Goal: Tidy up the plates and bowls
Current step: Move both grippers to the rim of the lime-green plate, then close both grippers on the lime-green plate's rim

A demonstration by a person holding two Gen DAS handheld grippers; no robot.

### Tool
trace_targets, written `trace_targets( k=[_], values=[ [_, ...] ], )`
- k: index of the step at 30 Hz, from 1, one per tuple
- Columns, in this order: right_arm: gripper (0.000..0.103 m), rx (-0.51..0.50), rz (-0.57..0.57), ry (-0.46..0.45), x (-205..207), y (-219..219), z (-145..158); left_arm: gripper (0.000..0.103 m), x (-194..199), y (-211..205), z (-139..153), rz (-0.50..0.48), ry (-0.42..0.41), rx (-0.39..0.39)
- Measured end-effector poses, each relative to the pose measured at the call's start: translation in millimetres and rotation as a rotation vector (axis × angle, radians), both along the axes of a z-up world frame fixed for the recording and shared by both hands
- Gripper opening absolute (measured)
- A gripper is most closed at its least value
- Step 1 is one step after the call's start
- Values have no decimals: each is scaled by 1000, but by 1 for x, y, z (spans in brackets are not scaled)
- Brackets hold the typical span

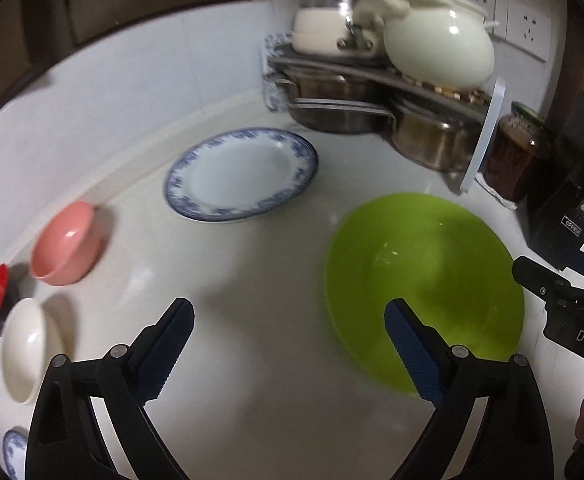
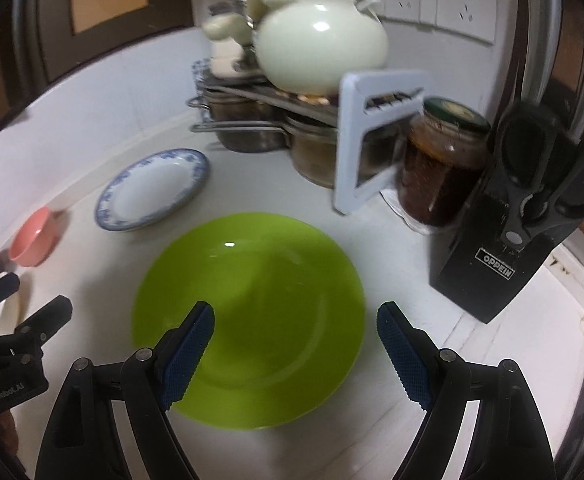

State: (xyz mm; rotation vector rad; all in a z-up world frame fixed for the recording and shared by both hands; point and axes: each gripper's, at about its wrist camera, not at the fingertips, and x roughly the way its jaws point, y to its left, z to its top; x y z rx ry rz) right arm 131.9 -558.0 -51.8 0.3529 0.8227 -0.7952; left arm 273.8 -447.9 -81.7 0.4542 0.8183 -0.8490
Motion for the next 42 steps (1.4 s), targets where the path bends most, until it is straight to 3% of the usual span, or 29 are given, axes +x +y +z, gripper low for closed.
trace_targets(
  k=[13,32,36,42],
  values=[
    [83,94,-44,79,2,-55,-53,86,6,-55,-41,-43,103,77],
    [55,205,-29,107,8,-73,-76,59,9,-73,-62,-74,216,120],
    [47,211,-18,98,9,-72,-76,49,9,-74,-61,-90,237,112],
    [42,213,-27,96,9,-73,-76,45,11,-74,-60,-82,240,111]
  ],
)
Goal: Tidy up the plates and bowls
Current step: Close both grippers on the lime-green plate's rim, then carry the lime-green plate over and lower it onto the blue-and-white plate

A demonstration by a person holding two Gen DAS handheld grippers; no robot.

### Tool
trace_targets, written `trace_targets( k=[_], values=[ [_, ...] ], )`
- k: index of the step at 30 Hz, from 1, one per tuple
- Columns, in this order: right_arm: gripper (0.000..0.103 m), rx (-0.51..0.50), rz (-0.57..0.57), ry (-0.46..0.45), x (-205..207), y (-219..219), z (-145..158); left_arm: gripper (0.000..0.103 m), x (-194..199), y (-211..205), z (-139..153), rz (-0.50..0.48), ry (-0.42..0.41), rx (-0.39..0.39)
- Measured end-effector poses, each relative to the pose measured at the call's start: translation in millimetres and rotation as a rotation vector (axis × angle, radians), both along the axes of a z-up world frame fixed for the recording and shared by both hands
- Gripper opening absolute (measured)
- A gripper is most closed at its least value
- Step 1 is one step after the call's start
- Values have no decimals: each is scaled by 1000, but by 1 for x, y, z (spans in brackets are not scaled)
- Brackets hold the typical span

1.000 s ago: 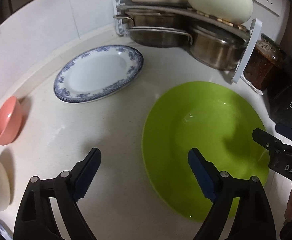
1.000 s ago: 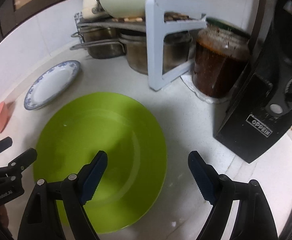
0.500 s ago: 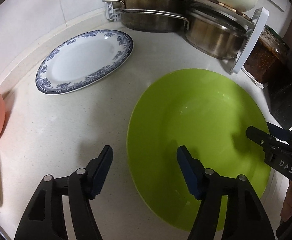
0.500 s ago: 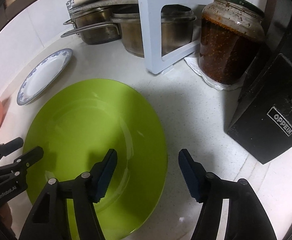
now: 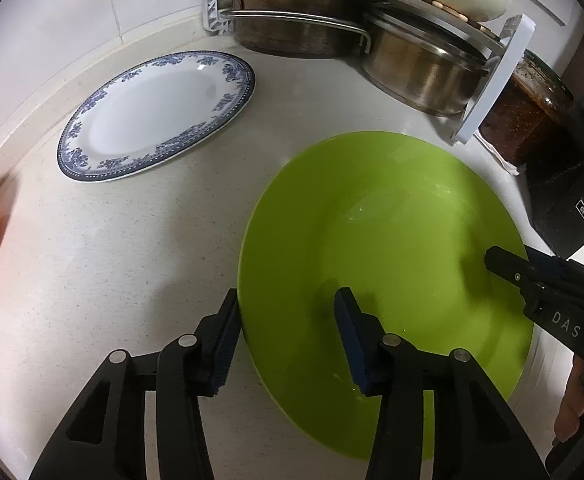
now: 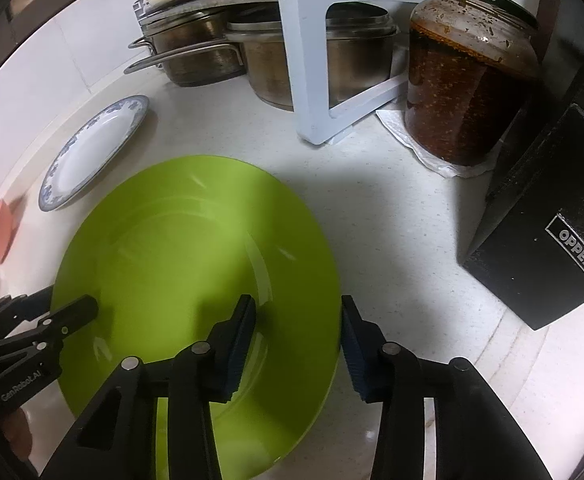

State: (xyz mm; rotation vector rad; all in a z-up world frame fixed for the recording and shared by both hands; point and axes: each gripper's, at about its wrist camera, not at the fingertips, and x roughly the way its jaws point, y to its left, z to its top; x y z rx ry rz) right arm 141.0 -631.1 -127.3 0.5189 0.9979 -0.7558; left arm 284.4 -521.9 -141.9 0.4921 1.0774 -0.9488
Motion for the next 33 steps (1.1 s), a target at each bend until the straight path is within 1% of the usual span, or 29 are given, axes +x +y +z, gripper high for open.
trace_targets(
  k=[1,4,10,14,24,33],
  values=[
    [42,1,-4,2,0,0,0,43,0,0,0,3,-1,0],
    [41,-1,-9,5,0,0,0,42,1,1,1,7,1,2],
    [40,13,-18,9,-1,3,1,42,3,11,2,29,10,1],
    [40,5,-10,8,1,11,6,42,6,25,8,54,8,-12],
    [40,-12,45,-3,13,46,27,42,13,79,36,144,-14,-51],
    [40,-57,130,-29,25,93,52,41,16,140,61,241,-48,-93]
  ],
)
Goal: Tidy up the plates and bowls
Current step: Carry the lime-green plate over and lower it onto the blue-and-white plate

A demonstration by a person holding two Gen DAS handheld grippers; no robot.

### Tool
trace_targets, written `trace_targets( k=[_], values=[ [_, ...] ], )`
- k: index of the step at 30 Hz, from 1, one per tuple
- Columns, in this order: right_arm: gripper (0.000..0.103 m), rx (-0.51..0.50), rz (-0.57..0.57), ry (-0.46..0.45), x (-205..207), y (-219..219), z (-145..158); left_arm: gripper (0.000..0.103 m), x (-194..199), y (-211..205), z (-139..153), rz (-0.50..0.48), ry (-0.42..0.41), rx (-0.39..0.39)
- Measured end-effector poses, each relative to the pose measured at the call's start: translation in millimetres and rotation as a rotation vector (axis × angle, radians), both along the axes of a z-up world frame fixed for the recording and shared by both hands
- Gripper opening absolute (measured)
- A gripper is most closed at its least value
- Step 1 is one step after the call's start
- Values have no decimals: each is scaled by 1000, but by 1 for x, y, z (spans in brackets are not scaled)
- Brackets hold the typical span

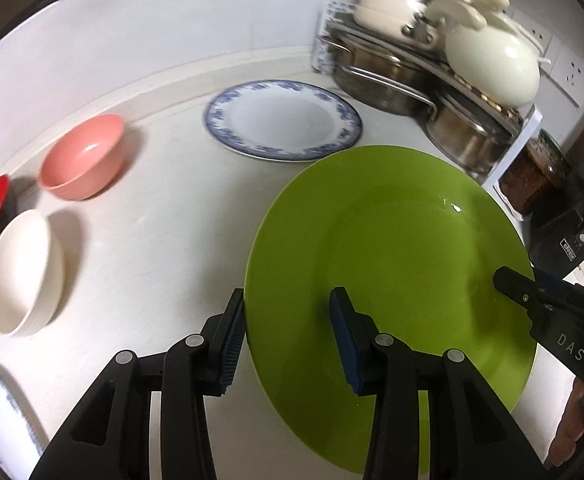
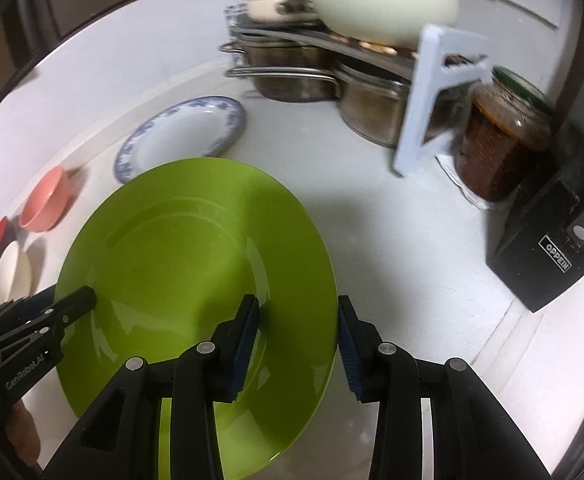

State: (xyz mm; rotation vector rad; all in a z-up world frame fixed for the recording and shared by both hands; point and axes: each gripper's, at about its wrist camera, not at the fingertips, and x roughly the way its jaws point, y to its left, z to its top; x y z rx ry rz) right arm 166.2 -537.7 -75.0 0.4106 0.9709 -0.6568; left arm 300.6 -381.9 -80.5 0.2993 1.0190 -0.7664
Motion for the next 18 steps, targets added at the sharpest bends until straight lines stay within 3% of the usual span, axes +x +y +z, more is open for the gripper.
trace_targets(
  k=[18],
  values=[
    [40,-20,181,-39,29,93,27,41,5,122,27,181,-43,-27]
  ],
)
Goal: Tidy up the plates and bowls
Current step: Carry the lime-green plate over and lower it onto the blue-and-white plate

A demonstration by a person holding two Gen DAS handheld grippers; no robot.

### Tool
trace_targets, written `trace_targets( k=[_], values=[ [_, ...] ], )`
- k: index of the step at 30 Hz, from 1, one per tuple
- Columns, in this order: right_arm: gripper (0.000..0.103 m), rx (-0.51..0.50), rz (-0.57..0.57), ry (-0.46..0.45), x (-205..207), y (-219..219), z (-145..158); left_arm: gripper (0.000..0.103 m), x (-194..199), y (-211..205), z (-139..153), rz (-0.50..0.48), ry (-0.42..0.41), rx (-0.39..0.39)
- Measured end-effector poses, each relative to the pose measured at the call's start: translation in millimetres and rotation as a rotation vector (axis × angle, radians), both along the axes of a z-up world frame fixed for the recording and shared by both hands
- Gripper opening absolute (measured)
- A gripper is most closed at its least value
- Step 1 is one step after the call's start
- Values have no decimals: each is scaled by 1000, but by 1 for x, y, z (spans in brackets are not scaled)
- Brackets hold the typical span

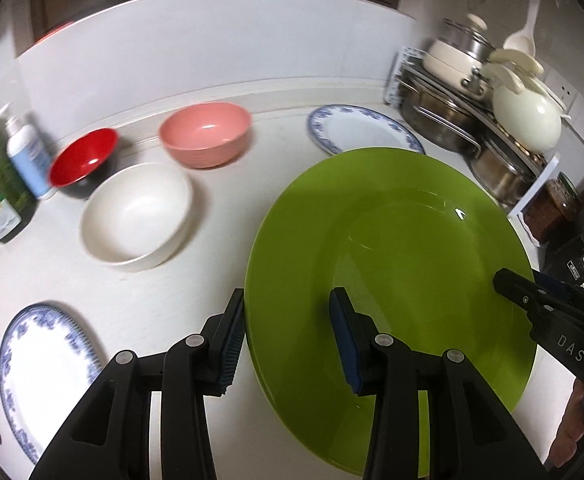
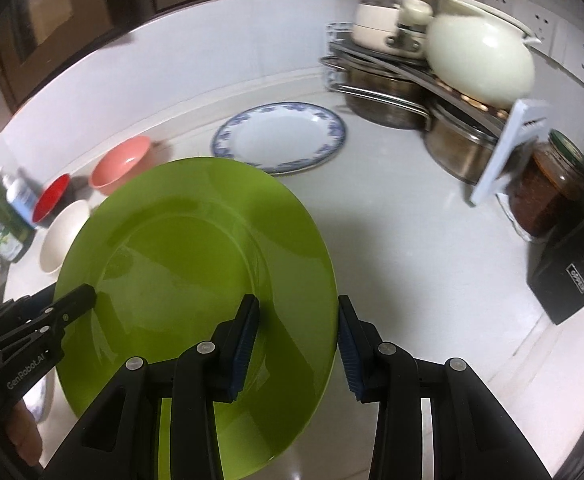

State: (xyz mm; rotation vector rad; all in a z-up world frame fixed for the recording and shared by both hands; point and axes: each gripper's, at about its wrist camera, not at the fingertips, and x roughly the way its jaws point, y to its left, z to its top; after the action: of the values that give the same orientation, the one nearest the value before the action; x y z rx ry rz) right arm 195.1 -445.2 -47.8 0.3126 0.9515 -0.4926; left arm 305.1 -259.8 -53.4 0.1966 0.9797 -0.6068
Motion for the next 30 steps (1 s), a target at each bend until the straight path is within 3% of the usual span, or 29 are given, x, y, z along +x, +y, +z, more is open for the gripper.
trace_targets(
  k=[18,30],
  values=[
    [40,4,191,-34,48,100,15,41,15,131,16,198,-42,3],
    [40,18,345,-33,80,174,10,41,21,212,11,335,-36,23]
  ],
)
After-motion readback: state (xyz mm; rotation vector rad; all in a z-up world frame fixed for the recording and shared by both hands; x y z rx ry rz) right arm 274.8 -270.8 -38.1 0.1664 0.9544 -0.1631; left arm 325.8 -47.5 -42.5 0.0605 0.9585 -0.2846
